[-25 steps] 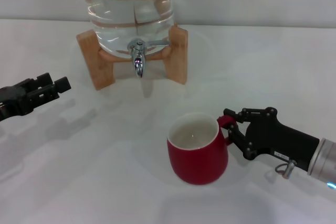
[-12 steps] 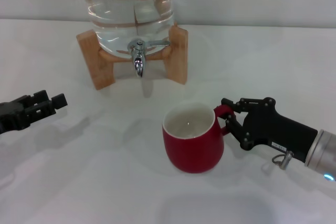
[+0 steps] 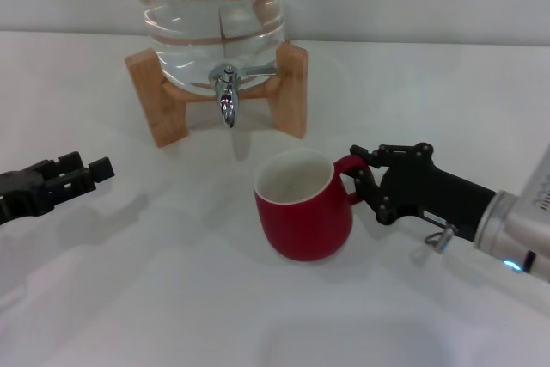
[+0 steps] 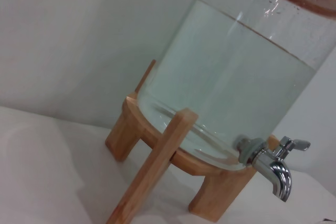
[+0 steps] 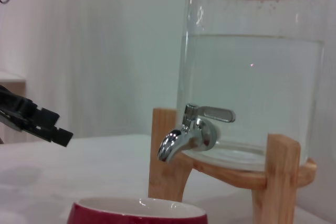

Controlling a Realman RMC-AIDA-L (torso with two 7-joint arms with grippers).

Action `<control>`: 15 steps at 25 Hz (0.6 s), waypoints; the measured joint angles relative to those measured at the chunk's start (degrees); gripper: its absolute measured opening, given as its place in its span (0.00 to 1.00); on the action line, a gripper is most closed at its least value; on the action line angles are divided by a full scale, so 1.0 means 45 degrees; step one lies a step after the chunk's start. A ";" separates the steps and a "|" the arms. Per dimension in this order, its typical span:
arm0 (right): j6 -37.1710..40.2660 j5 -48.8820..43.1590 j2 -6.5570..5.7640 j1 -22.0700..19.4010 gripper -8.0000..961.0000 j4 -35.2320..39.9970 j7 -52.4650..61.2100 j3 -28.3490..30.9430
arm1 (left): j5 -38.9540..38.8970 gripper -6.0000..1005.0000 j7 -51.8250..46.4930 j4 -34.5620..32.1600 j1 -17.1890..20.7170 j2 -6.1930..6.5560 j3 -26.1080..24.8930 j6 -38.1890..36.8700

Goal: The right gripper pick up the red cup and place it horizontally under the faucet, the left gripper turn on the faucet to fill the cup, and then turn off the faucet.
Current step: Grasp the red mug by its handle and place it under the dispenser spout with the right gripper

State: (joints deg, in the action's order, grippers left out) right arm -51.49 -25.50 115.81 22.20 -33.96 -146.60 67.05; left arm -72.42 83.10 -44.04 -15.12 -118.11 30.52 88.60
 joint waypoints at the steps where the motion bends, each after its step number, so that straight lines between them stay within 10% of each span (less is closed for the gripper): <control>1: 0.0294 0.0211 0.0002 0.0120 0.16 -0.0024 0.0000 -0.0206 | 0.0001 0.84 -0.0001 0.0001 0.0006 -0.0006 -0.0001 0.0008; 15: 0.2382 0.1578 0.0085 0.1661 0.15 -0.0069 0.0150 -0.1508 | 0.0292 0.84 -0.0003 0.0065 -0.0021 -0.0024 -0.0024 -0.0003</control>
State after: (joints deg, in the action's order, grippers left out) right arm -40.77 -18.40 116.19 29.68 -34.27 -145.93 60.26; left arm -71.10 83.09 -43.74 -15.21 -118.21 30.41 88.59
